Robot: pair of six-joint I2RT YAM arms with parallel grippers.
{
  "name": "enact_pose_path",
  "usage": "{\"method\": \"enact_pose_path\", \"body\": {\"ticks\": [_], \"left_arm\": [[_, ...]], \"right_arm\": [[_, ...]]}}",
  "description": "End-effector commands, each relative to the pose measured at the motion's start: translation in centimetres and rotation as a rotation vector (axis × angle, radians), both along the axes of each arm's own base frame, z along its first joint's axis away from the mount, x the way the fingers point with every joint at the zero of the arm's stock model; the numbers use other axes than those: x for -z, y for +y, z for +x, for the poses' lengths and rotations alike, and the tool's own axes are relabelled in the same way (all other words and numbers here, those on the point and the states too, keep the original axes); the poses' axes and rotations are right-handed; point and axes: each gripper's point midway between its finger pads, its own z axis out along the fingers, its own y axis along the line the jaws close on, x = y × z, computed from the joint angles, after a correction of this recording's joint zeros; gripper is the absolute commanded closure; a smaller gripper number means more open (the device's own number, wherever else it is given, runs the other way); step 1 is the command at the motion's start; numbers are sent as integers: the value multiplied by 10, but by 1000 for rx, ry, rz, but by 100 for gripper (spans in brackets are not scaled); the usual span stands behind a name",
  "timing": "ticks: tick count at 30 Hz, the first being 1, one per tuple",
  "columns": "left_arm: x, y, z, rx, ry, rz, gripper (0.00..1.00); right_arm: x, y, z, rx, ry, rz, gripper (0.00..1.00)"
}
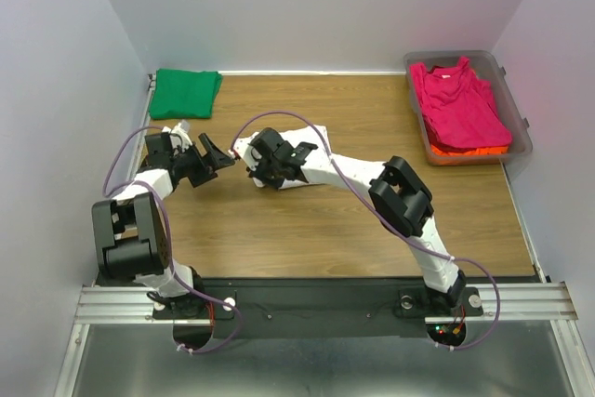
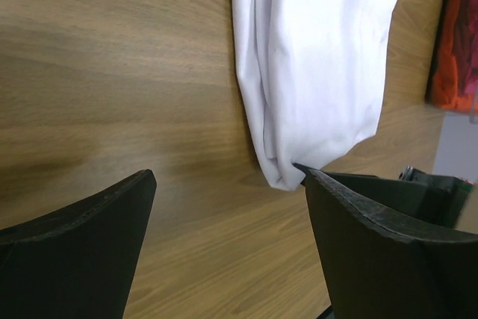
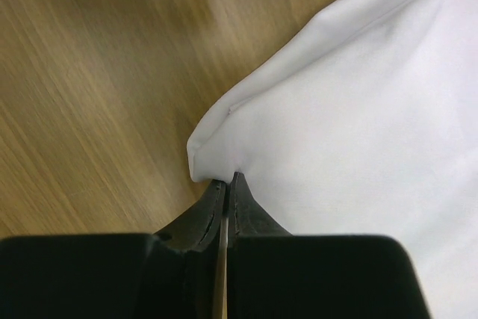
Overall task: Fold and stack the t-shirts
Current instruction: Neatly place the folded tshirt to the corner
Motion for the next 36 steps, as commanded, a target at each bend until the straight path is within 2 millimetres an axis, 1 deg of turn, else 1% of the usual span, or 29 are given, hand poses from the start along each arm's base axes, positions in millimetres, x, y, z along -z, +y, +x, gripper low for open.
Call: {"method": "enact_pose_path", "body": {"ticks": [1,2,3,4,5,6,7,8,11,12,14,16,17,19,21,23,25,26,30,33,34,36], "left_arm": [[-5,-20,21,-49,-34,-65,4],[0,-26,22,-48,-19,-77,4],[-1,-29,27,-59,-27,-87,4],[3,-39,27,-41,-18,-90,4],[1,-41,33,-48,-34,-86,4],[1,-46,35,-53,-23,-101,4],[4,-50,36,-53,-14,-104,4],[11,-56,37,-52,12,-109,4],[16,-62,43,-75,37,-133,3],[18,-70,44,-74,35,-124,3],[24,-76,46,-84,58,-138,4],[26,-81,50,-89,60,-142,3],[32,-84,52,-92,74,-150,5],[35,-88,54,-85,80,-163,13],[44,-91,54,-95,103,-160,21],[45,-91,57,-105,102,-157,22],[49,-89,62,-126,102,-144,24],[48,-87,67,-143,94,-133,25],[45,-83,80,-178,68,-119,28],[44,-83,87,-187,50,-120,33],[43,-82,90,-186,35,-118,36],[45,-80,93,-201,29,-108,38]], "right_arm": [[-47,19,17,37,-6,158,99],[-51,19,20,42,-5,170,100],[-51,19,21,47,0,175,99],[-55,21,22,46,-4,183,99],[-55,22,22,46,-3,186,99],[-56,23,22,43,0,192,99],[-59,25,22,42,0,201,99],[-57,24,22,44,8,201,99],[-61,27,22,46,16,216,99],[-62,28,22,48,18,221,99],[-62,29,22,47,22,225,99],[-65,32,21,42,27,235,99],[-67,32,22,45,28,241,99],[-67,34,21,45,36,247,99],[-71,36,23,53,38,261,99],[-70,39,25,63,41,266,99],[-75,42,30,84,47,288,99],[-72,44,30,93,58,291,99],[-70,49,32,100,72,303,99],[-67,51,32,101,78,303,99],[-66,50,33,103,79,302,99],[-65,50,32,105,83,299,99]]}}
